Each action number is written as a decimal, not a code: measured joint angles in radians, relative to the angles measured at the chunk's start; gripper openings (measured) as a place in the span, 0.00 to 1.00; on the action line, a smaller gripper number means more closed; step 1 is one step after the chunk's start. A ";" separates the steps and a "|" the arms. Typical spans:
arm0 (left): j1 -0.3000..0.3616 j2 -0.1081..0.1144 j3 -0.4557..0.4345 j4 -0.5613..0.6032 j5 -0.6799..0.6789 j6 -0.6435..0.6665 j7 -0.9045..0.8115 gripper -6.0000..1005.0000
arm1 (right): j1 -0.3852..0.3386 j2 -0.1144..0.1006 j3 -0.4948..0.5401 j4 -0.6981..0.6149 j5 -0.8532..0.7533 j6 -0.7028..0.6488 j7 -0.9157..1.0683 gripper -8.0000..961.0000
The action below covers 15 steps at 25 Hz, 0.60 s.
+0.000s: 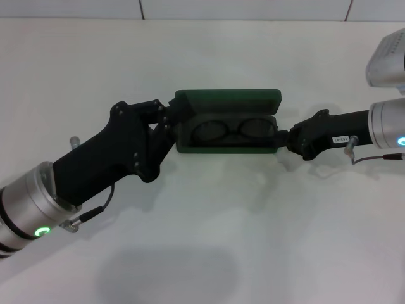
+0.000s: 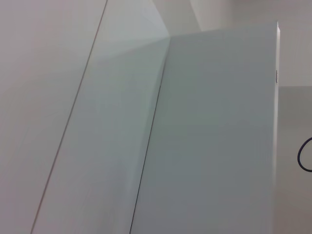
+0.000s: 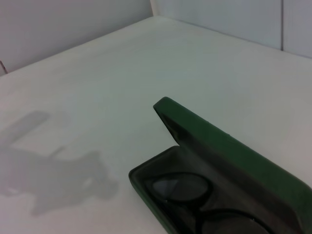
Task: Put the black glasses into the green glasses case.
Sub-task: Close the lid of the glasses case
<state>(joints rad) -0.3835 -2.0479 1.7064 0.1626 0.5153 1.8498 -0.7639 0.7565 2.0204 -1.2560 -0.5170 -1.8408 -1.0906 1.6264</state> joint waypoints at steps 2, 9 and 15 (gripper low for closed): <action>0.000 -0.001 0.001 0.000 0.000 0.000 0.000 0.04 | 0.000 0.001 -0.002 0.000 0.000 0.006 0.000 0.04; 0.002 -0.002 0.001 0.000 0.000 0.001 0.000 0.04 | 0.006 0.002 -0.003 0.019 0.000 0.019 -0.001 0.04; 0.003 -0.003 0.001 0.000 0.001 0.001 0.000 0.04 | 0.010 0.004 -0.003 0.022 0.001 0.031 -0.012 0.04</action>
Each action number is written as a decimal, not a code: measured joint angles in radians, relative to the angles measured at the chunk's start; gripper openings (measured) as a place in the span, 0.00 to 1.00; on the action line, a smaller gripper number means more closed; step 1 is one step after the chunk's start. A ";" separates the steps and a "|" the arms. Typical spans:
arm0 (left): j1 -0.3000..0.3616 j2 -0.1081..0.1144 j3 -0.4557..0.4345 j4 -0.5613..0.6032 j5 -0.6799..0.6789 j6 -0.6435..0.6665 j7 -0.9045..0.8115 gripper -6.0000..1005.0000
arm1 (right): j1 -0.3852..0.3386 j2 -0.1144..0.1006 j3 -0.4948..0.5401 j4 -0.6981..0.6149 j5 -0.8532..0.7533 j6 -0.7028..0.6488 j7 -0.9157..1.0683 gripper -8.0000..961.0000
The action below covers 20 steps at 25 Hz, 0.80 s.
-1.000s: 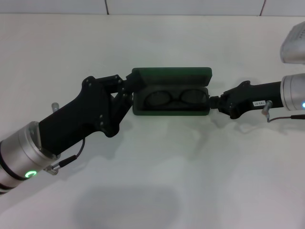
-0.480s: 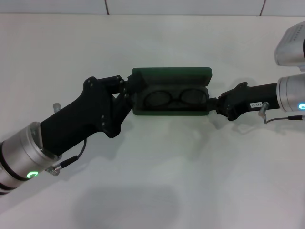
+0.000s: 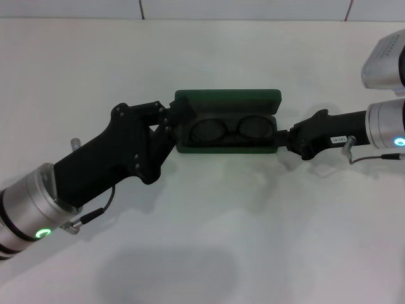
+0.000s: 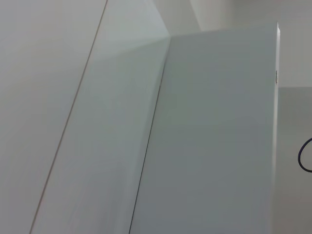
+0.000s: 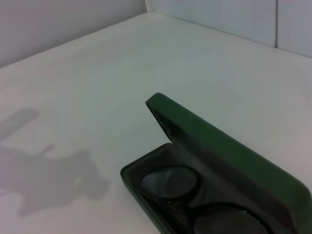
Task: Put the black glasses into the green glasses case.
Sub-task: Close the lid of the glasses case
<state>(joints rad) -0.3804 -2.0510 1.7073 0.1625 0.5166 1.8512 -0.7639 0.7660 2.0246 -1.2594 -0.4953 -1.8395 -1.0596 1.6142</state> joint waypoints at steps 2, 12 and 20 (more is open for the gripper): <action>-0.001 -0.001 0.000 0.000 0.000 0.000 0.000 0.04 | 0.002 0.000 0.000 0.000 0.002 0.002 -0.003 0.04; -0.003 -0.002 -0.001 0.000 0.000 0.000 0.000 0.04 | 0.013 0.000 0.000 0.000 0.010 0.013 -0.014 0.04; -0.003 -0.001 -0.002 0.000 0.000 -0.001 0.000 0.04 | 0.015 0.002 -0.001 0.003 0.007 0.015 -0.014 0.04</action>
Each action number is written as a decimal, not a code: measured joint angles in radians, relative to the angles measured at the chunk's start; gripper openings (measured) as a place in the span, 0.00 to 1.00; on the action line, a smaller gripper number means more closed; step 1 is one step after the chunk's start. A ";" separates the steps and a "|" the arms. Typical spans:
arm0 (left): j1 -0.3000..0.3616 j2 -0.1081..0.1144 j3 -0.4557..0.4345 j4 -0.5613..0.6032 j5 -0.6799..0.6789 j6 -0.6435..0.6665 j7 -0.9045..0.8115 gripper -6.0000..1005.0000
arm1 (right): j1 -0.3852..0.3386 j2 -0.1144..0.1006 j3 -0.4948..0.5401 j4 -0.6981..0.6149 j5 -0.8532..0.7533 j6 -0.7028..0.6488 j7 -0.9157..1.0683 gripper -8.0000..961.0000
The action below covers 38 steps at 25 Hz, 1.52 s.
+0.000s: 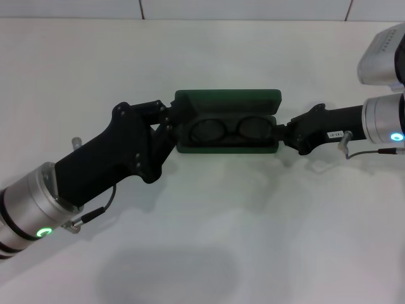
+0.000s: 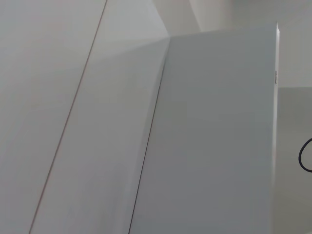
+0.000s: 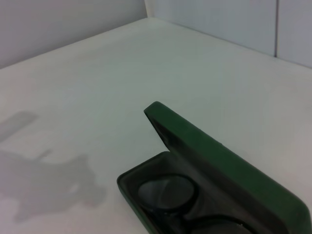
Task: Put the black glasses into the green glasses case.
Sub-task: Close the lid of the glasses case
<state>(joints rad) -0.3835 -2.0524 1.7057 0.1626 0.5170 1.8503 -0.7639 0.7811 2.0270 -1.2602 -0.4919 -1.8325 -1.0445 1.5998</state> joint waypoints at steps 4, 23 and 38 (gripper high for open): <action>-0.001 0.000 0.001 0.000 0.000 0.000 0.000 0.04 | 0.002 0.001 -0.013 0.006 0.004 0.000 0.000 0.04; -0.055 0.048 -0.039 0.003 -0.006 -0.025 -0.005 0.04 | -0.334 -0.007 -0.011 -0.377 0.215 -0.137 -0.002 0.04; -0.481 0.270 -0.061 0.058 0.369 -0.519 -0.465 0.19 | -0.587 -0.055 0.591 -0.361 0.288 -0.718 -0.060 0.20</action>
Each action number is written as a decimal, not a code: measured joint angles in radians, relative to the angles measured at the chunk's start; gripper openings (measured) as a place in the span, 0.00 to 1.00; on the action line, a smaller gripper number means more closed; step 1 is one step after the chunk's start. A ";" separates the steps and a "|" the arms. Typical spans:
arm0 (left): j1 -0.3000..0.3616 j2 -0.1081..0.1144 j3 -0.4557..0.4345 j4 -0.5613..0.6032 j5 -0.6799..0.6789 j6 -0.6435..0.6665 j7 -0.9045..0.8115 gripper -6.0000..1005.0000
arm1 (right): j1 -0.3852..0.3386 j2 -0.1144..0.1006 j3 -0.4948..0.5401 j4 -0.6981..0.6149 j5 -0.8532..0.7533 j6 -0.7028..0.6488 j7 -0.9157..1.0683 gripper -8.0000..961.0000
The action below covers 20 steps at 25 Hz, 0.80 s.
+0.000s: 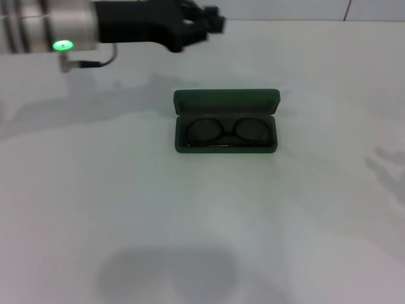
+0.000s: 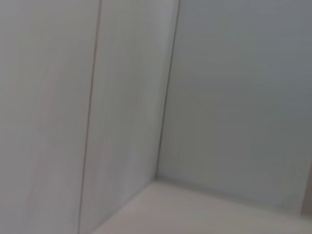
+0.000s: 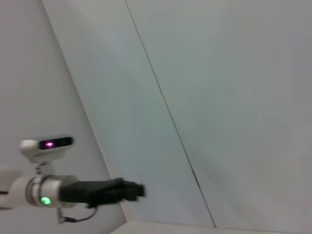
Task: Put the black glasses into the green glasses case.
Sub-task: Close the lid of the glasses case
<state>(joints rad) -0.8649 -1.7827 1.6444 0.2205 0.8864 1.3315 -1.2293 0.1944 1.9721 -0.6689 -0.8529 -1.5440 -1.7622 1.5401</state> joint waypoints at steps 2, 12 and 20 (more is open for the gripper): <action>-0.047 -0.024 -0.003 0.005 0.089 -0.091 -0.034 0.21 | -0.010 0.001 0.012 0.013 -0.008 -0.011 -0.016 0.25; -0.106 -0.090 -0.008 0.007 0.258 -0.244 -0.112 0.22 | 0.007 -0.004 0.010 0.116 -0.013 0.036 -0.090 0.32; -0.090 -0.096 -0.004 -0.002 0.264 -0.261 -0.116 0.22 | 0.077 -0.002 0.007 0.167 -0.094 0.090 -0.093 0.33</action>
<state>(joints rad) -0.9549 -1.8785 1.6401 0.2180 1.1507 1.0704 -1.3449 0.2710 1.9700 -0.6620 -0.6857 -1.6381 -1.6723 1.4466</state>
